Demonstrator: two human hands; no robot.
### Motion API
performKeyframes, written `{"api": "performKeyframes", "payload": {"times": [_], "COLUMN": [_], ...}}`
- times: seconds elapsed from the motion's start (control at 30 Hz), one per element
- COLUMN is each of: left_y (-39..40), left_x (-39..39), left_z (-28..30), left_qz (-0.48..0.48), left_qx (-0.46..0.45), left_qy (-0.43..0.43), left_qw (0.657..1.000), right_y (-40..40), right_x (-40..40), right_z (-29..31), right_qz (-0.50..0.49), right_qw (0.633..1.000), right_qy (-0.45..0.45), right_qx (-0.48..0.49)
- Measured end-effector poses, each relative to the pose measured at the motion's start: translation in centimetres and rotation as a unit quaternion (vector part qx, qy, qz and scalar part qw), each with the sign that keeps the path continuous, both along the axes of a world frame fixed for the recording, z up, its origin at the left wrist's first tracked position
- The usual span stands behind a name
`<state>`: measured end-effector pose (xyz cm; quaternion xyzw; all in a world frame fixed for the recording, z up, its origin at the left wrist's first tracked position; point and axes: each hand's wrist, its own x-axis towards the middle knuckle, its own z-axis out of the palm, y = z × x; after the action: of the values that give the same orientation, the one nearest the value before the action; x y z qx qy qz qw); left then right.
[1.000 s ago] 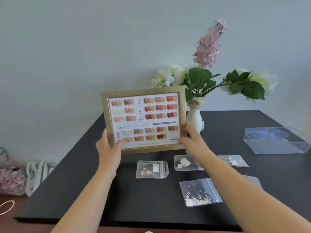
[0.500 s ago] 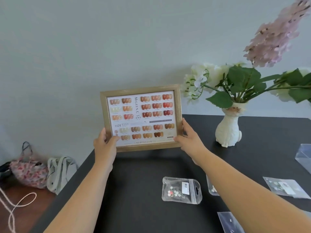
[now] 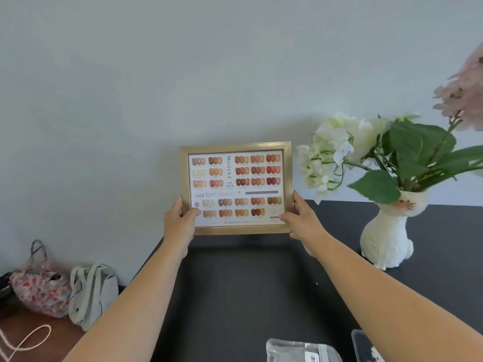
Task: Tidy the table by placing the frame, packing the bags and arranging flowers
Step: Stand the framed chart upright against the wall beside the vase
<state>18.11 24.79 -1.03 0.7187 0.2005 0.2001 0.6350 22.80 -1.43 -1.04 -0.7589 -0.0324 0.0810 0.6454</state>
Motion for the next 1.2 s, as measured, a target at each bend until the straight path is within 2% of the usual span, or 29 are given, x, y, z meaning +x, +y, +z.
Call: {"api": "performKeyframes", "payload": {"times": [0.3,0.63,0.87,1.07,1.2], "left_y": [0.1,0.6,1.0,0.5,0.4], "left_x": [7.7,12.1,11.7,10.6,9.6], "left_z": [-1.1,-1.1,-2.7,-2.9,-2.8], "left_qz": [-0.011,-0.008,-0.029,-0.022,-0.041], "left_qx": [-0.017,-0.019,0.021,0.038,0.064], "left_qy": [0.002,0.018,0.042,0.038,0.054], "left_qw": [1.0,1.0,0.999,0.998,0.996], "right_y": [-0.4,-0.1,-0.6,-1.1,-1.4], "right_x": [5.4,9.1,9.7,9.0,6.8], "right_z": [-0.6,-1.5,-3.3,-4.3,-2.9], "right_qz": [-0.029,-0.056,-0.049,-0.041,-0.039], "right_qw": [0.999,0.996,0.993,0.997,0.998], "right_qy": [0.025,0.06,0.1,0.063,0.046], "right_qx": [0.02,0.025,0.027,0.019,-0.014]}}
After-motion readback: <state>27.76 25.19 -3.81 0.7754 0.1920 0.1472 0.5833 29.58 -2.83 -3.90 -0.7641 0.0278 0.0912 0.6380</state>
